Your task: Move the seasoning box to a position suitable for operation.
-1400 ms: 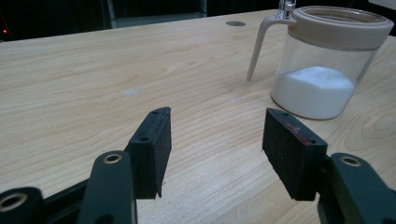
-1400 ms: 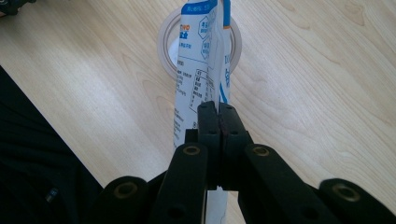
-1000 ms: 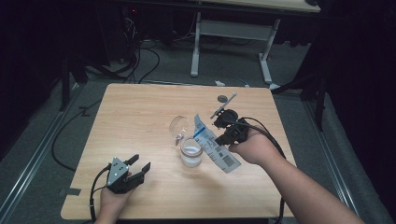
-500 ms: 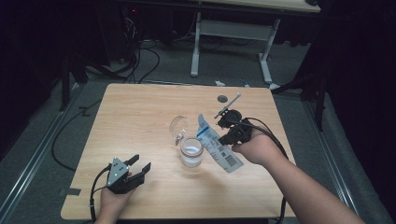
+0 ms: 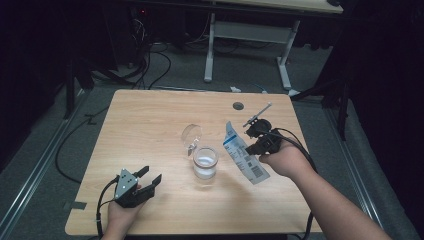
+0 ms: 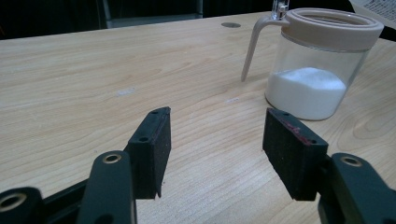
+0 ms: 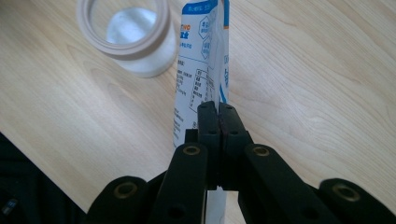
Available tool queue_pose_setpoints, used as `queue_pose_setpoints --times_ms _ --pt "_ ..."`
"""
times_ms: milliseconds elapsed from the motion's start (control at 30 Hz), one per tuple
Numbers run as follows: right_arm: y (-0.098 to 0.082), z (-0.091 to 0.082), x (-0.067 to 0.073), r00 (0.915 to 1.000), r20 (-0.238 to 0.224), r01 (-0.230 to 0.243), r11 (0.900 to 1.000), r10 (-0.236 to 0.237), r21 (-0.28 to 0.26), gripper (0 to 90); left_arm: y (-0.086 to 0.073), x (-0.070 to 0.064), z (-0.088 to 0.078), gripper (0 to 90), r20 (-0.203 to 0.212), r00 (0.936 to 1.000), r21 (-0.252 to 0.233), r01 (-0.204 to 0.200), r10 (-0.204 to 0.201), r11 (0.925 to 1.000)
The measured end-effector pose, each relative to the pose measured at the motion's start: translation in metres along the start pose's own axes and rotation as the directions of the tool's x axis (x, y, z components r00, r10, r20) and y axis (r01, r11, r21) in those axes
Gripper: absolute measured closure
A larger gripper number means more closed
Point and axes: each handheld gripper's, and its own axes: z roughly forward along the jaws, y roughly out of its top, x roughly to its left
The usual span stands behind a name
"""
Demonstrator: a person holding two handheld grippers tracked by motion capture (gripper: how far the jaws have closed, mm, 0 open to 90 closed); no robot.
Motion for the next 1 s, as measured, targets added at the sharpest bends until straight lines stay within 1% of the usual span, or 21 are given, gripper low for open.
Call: queue_pose_setpoints --times_ms 67,267,333,567,600,633,733,967,1000 --pt "-0.004 0.001 -0.004 0.9998 0.005 -0.019 1.0 0.019 0.001 89.8 0.0 0.0 0.0 42.2 0.002 1.0 0.0 0.001 -0.001 1.0" --pt "-0.014 0.006 -0.018 0.9984 0.025 -0.05 0.999 0.05 0.003 89.8 0.0 0.0 0.001 42.2 0.003 1.0 0.004 0.003 -0.003 1.0" --pt "-0.017 0.009 -0.022 0.9976 0.027 -0.064 0.998 0.064 0.007 89.8 0.0 0.0 0.001 42.2 0.002 1.0 0.004 0.004 -0.004 1.0" --pt "-0.025 0.017 -0.033 0.9956 0.037 -0.086 0.996 0.086 0.014 89.7 -0.001 0.0 0.001 42.2 0.002 1.0 0.006 0.006 -0.006 1.0" --pt "-0.026 0.018 -0.034 0.9942 0.037 -0.101 0.995 0.1 0.019 89.8 -0.001 0.001 0.0 42.2 0.002 1.0 0.006 0.007 -0.007 1.0" --pt "-0.027 0.019 -0.036 0.9953 0.04 -0.089 0.996 0.088 0.013 89.8 -0.001 0.001 0.0 42.2 0.001 1.0 0.005 0.008 -0.008 1.0" --pt "-0.03 0.021 -0.04 0.9936 0.045 -0.105 0.994 0.104 0.016 89.8 -0.001 0.001 0.0 42.2 0.001 0.9999 0.005 0.011 -0.011 0.9999" --pt "-0.035 0.024 -0.046 0.991 0.051 -0.125 0.992 0.124 0.02 89.8 -0.001 0.001 0.0 42.2 0.002 0.9999 0.007 0.011 -0.011 0.9999" --pt "-0.036 0.025 -0.047 0.9915 0.05 -0.121 0.992 0.12 0.017 89.8 -0.001 0.001 0.0 42.2 0.002 0.9999 0.007 0.011 -0.011 0.9999"
